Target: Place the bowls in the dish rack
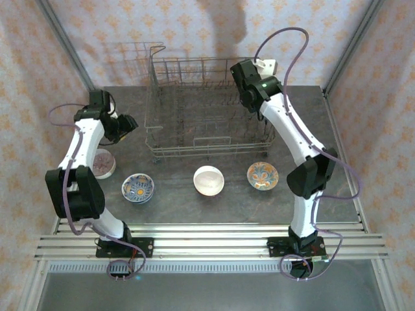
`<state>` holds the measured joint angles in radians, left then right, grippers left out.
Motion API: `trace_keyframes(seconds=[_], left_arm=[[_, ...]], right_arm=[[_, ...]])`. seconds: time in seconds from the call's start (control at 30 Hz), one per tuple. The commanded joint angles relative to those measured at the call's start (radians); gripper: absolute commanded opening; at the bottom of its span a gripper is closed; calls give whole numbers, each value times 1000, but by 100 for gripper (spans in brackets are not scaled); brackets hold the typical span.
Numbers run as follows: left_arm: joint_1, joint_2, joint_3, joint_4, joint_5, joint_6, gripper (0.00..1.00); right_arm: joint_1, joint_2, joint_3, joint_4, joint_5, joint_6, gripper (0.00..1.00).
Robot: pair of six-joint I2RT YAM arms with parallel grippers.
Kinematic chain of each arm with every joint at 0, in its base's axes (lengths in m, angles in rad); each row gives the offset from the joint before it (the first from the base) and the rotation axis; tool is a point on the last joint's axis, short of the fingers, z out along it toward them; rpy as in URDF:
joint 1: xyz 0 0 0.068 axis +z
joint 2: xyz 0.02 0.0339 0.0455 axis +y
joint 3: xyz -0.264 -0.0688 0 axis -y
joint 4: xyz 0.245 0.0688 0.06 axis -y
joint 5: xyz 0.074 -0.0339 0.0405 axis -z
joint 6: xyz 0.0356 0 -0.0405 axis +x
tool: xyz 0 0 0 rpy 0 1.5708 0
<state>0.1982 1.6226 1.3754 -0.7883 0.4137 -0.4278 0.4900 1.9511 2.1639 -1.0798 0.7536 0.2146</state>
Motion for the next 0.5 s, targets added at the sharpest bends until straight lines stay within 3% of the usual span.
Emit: trace_keyframes(seconds=[0.0, 0.47], left_arm=[[-13, 10, -20, 26, 23, 28, 56], [-150, 3, -121, 82, 25, -16, 55]], right_arm=[[2, 40, 74, -51, 165, 26, 0], [12, 152, 131, -104, 262, -22, 0]])
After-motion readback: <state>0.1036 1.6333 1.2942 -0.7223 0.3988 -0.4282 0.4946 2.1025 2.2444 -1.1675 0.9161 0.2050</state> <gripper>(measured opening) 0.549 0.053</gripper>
